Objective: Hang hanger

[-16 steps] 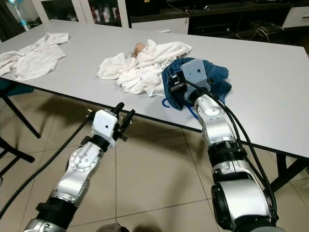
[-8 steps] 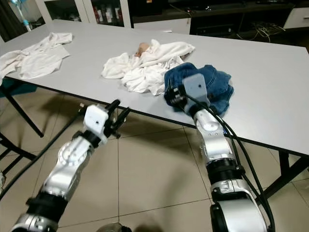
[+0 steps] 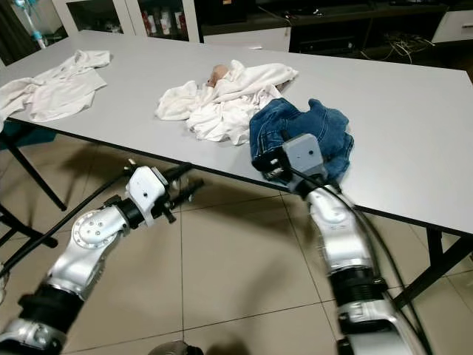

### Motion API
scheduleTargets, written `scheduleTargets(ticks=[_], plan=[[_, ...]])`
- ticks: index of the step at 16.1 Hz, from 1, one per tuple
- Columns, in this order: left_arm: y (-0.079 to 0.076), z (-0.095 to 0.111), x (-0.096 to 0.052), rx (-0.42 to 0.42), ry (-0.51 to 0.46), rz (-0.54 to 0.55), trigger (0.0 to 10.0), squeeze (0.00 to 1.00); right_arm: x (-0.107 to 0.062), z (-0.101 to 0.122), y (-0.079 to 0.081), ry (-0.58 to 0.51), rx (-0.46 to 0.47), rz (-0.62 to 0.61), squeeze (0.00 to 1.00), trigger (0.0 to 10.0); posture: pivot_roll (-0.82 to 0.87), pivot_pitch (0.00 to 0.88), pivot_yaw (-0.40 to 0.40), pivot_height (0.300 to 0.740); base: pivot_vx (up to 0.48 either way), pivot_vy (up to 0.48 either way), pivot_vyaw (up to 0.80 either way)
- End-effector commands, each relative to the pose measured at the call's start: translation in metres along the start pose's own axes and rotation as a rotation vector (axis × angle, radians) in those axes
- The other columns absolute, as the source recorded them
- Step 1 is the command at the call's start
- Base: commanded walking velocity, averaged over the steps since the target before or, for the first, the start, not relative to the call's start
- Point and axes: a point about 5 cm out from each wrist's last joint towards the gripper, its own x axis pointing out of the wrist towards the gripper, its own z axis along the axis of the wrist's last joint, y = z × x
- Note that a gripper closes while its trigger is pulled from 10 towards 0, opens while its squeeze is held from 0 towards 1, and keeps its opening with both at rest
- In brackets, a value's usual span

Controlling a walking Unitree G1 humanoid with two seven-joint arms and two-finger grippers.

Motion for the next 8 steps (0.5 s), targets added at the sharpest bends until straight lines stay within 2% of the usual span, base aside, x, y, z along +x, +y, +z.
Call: scheduleTargets(ticks=[1, 3, 5, 8], plan=[[0.005, 0.003, 0.001, 0.041, 0.001, -0.039, 10.0, 0.0, 0.007, 0.014, 0.002, -0.071, -0.035, 0.069, 0.0, 10.0, -0.04, 0.0, 0.118, 0.74, 0.0, 0.0, 0.0], [0.014, 0.003, 0.0, 0.067, 0.014, -0.047, 10.0, 0.0, 0.006, 0.017, -0.003, -0.089, -0.064, 0.118, 0.0, 10.0, -0.04, 0.0, 0.122, 0.74, 0.0, 0.0, 0.0], [0.025, 0.002, 0.004, 0.09, 0.024, -0.006, 10.0, 0.0, 0.008, 0.017, -0.003, -0.093, -0.093, 0.133, 0.0, 10.0, -0.04, 0.0, 0.126, 0.74, 0.0, 0.0, 0.0], [0.032, 0.004, 0.012, 0.048, 0.004, 0.057, 10.0, 0.0, 0.014, 0.022, 0.005, -0.124, -0.068, 0.119, 0.0, 10.0, -0.04, 0.0, 0.128, 0.74, 0.0, 0.0, 0.0]])
